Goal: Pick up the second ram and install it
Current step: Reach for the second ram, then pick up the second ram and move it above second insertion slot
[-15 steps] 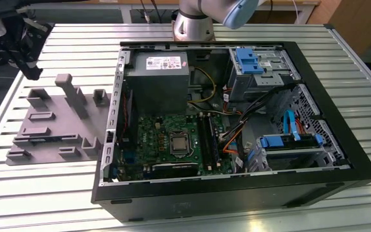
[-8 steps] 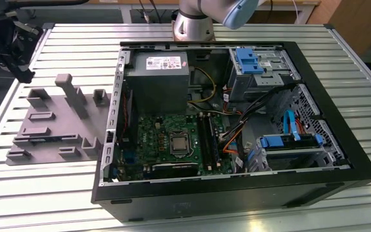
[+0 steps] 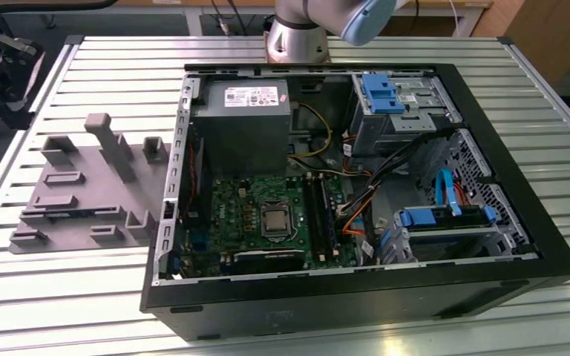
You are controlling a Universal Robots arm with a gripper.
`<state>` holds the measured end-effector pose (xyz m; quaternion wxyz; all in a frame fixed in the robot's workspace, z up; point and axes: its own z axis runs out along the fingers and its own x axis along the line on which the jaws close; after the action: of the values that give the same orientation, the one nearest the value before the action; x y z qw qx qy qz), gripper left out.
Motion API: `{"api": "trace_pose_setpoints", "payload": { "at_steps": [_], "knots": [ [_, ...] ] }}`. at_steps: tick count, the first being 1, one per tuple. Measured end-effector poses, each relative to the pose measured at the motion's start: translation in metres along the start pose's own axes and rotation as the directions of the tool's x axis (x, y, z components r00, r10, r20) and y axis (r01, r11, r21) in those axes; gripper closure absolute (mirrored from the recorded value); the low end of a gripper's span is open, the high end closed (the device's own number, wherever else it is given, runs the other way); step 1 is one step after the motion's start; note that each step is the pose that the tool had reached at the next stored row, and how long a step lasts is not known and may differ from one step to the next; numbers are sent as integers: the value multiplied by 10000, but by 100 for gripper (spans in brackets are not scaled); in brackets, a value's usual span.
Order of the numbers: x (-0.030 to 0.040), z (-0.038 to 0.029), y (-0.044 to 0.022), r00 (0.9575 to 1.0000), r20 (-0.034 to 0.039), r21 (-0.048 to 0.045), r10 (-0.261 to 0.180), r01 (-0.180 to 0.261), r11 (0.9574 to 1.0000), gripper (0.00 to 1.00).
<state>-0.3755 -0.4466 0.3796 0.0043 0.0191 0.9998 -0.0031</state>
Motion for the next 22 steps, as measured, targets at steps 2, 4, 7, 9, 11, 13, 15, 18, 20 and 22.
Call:
{"api": "trace_pose_setpoints", "payload": {
  "at_steps": [2, 4, 7, 9, 11, 13, 15, 18, 20, 22],
  "knots": [
    [65, 2, -3, 10000, 1, 0, -3, 3, 10000, 87],
    [125, 4, -6, 10000, 0, -1, -5, 5, 10000, 87],
    [213, 7, -9, 10000, 0, 0, -7, 7, 10000, 87],
    [232, 8, -10, 10000, 0, -1, -7, 7, 10000, 87],
    [233, 7, -10, 10000, -1, 0, -7, 7, 10000, 87],
    [234, 7, -10, 10000, 0, 0, -7, 7, 10000, 87],
    [234, 8, -10, 10000, 0, 0, -7, 7, 10000, 87],
    [234, 7, -10, 10000, 0, 0, -7, 7, 10000, 87],
    [234, 7, -10, 10000, 0, 0, -7, 7, 10000, 87],
    [235, 7, -11, 10000, 0, 0, -8, 8, 10000, 87]
  ]
}}
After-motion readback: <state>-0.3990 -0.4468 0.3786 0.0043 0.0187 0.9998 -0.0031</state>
